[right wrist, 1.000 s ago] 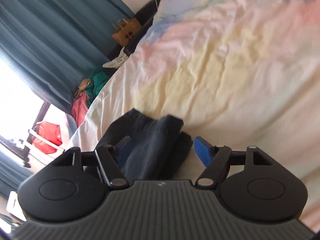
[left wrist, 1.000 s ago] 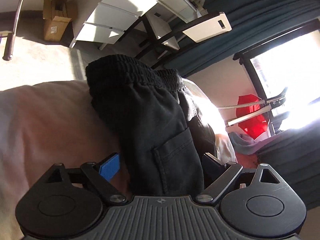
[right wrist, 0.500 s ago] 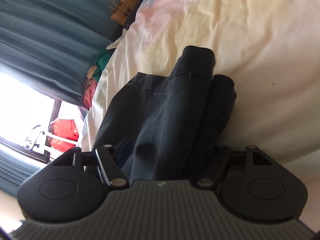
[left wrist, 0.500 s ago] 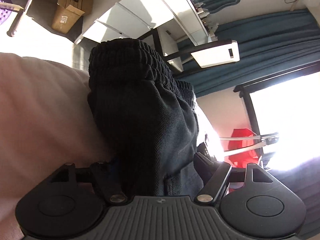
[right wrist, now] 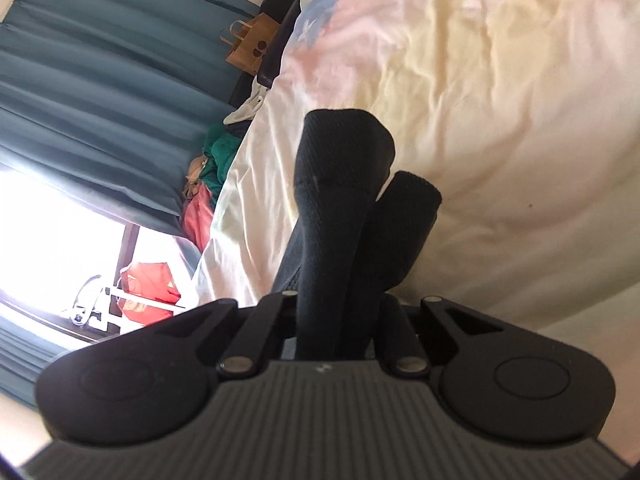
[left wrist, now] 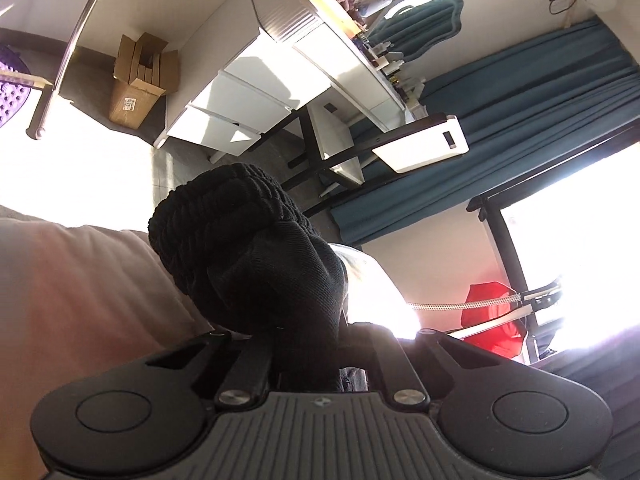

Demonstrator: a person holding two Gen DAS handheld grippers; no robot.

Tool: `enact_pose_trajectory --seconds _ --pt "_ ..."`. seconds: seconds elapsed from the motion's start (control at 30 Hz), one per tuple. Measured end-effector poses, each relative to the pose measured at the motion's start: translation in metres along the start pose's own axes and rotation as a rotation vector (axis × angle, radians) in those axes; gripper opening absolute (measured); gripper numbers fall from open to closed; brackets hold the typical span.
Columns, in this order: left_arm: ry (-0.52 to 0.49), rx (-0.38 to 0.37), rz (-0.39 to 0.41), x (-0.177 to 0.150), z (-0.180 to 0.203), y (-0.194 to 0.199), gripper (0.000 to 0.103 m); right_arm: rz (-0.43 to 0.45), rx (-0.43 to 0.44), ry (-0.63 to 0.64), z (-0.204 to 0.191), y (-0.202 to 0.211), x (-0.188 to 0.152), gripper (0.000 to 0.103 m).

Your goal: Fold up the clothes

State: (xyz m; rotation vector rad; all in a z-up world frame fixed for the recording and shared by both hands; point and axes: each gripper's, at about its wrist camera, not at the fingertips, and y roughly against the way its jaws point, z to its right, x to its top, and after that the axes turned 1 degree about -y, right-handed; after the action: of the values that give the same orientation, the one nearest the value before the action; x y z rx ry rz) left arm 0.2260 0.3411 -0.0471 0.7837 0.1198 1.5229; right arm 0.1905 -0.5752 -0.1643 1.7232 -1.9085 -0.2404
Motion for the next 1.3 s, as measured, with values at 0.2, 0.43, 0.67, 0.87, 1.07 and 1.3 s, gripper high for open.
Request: enact_pose_trajectory --seconds 0.2,0.43,0.67,0.87,1.07,1.3 --pt "-0.048 0.018 -0.080 0.027 -0.028 0.072 0.007 -0.052 0.004 -0.012 0.029 0.055 0.007 0.010" --pt "-0.087 0.070 -0.190 0.026 -0.100 0.119 0.008 -0.122 0.021 -0.158 0.087 0.090 0.007 0.010" --pt "-0.088 0.065 -0.201 0.010 -0.159 0.107 0.012 -0.185 0.021 -0.181 0.107 0.082 0.009 0.011" --pt "-0.175 0.066 -0.226 0.000 -0.159 0.132 0.039 -0.197 0.054 -0.218 0.116 0.081 0.010 0.011" --pt "-0.405 0.070 -0.280 -0.020 -0.131 0.182 0.077 -0.197 0.070 -0.188 0.113 0.080 0.012 0.011" --pt "-0.744 0.015 -0.284 -0.070 -0.071 0.221 0.083 -0.189 0.077 -0.211 0.114 0.084 0.010 0.011"
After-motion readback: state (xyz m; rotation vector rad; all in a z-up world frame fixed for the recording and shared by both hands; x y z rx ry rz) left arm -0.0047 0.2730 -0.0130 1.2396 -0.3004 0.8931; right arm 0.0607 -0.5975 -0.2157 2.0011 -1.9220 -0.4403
